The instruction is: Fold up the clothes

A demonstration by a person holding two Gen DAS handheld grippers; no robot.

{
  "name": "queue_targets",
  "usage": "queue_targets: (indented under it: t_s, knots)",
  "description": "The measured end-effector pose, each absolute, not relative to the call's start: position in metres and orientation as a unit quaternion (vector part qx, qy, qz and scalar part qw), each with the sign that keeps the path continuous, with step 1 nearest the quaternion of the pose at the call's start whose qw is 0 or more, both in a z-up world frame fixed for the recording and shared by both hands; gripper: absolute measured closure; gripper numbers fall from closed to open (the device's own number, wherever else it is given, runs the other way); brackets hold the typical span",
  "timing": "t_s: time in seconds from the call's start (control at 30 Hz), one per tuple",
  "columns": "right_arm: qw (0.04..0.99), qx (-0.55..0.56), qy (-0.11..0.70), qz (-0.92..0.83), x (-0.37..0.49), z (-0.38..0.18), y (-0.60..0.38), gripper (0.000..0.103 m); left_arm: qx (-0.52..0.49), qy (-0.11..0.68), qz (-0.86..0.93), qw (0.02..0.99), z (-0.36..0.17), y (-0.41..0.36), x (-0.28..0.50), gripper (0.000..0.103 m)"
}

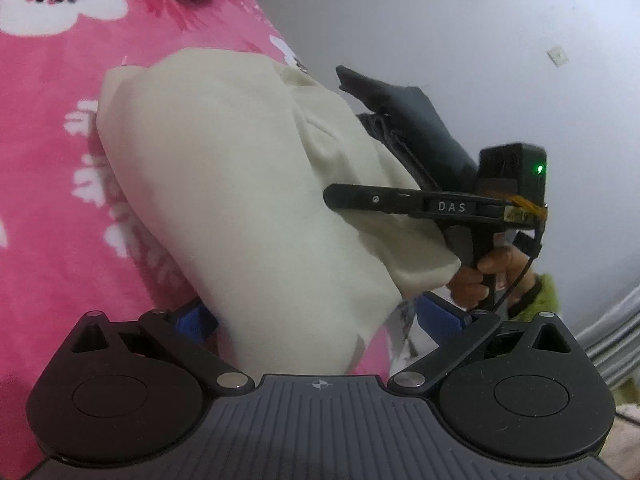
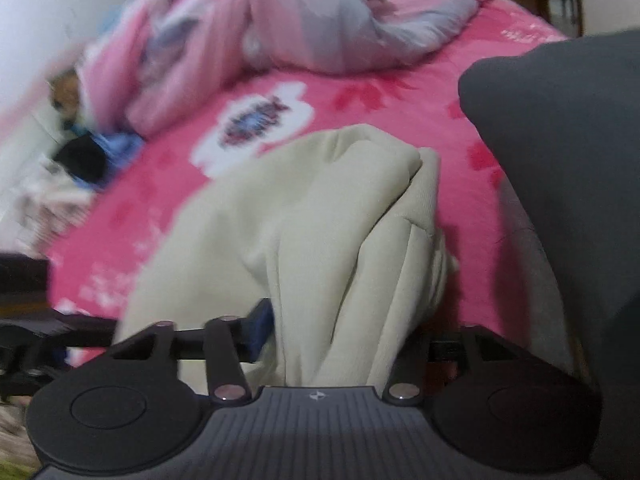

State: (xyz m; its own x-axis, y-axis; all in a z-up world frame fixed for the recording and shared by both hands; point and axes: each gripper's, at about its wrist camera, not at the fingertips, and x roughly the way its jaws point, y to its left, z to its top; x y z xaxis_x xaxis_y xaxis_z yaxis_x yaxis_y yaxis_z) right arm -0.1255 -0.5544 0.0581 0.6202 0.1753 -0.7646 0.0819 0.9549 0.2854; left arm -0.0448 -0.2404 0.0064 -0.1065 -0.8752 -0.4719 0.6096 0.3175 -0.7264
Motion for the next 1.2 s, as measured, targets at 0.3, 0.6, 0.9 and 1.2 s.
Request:
queue_targets:
  t_s: [0.3, 0.6, 0.9, 1.2]
  knots:
    - [0.899, 0.042, 0.428, -0.086, -0.167, 0.079, -0.511, 0.036, -0.155, 0.474, -0.554, 0.667, 0.012, -0.207, -0.045, 0.001]
    - [0.949, -0.059, 0.241, -0.195, -0.234, 0.129, -0.473, 0.034, -0.16, 0.423, -0.541, 0.709, 0.037, -0.181, -0.043, 0.001]
    - [0.964, -0.002, 0.186, -0.188, -0.267, 0.082, -0.453, 0.07, -0.074, 0.354, -0.507, 0.782, 0.059, -0.244, -0.027, 0.003]
    - [0.941, 0.082, 0.259, -0.202, -0.257, 0.026, -0.485, 0.09, 0.135, 0.271, -0.49, 0.818, 0.036, -0.303, -0.057, 0.002]
